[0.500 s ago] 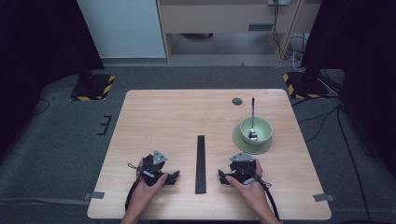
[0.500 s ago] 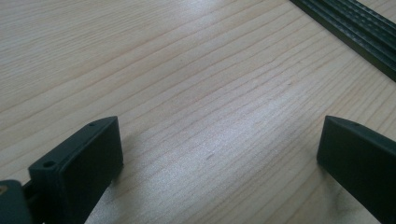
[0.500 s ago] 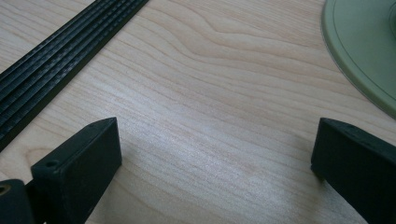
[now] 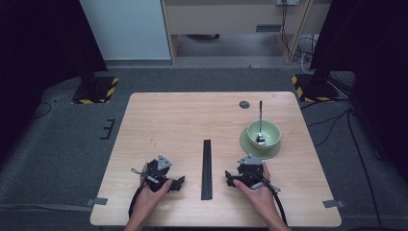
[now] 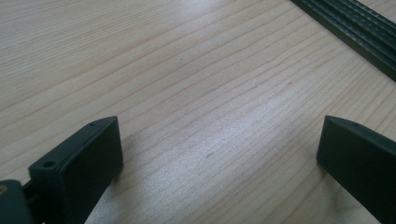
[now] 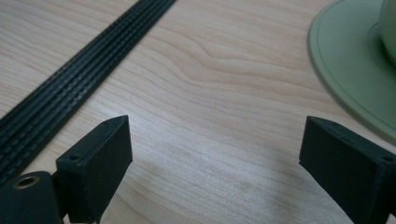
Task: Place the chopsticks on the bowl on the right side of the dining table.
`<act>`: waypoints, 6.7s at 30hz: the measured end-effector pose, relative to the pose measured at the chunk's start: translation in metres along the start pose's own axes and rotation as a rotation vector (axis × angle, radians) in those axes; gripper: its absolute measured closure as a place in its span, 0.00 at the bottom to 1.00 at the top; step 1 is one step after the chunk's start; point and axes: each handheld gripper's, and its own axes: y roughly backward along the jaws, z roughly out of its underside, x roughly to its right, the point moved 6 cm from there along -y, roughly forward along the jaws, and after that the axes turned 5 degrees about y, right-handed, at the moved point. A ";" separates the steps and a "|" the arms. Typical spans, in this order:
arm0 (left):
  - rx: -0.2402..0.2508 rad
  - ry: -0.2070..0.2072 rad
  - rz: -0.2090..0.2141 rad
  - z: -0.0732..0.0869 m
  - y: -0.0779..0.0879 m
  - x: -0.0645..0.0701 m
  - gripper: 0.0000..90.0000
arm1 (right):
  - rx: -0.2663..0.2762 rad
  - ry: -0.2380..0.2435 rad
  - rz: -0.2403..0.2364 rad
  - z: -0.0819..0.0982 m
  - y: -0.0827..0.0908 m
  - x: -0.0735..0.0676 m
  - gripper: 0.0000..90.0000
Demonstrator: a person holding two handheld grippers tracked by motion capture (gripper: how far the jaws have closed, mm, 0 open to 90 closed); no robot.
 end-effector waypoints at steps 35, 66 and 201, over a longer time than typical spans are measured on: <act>0.000 0.003 -0.004 0.000 0.000 0.000 0.00 | 0.012 0.067 -0.071 -0.008 -0.008 -0.058 0.11; 0.000 0.003 -0.004 0.000 0.000 0.000 0.00 | -0.012 0.057 -0.029 0.002 -0.005 -0.041 0.11; 0.001 0.003 -0.005 0.000 0.000 0.000 0.00 | 0.062 0.033 -0.070 0.005 0.021 0.005 0.96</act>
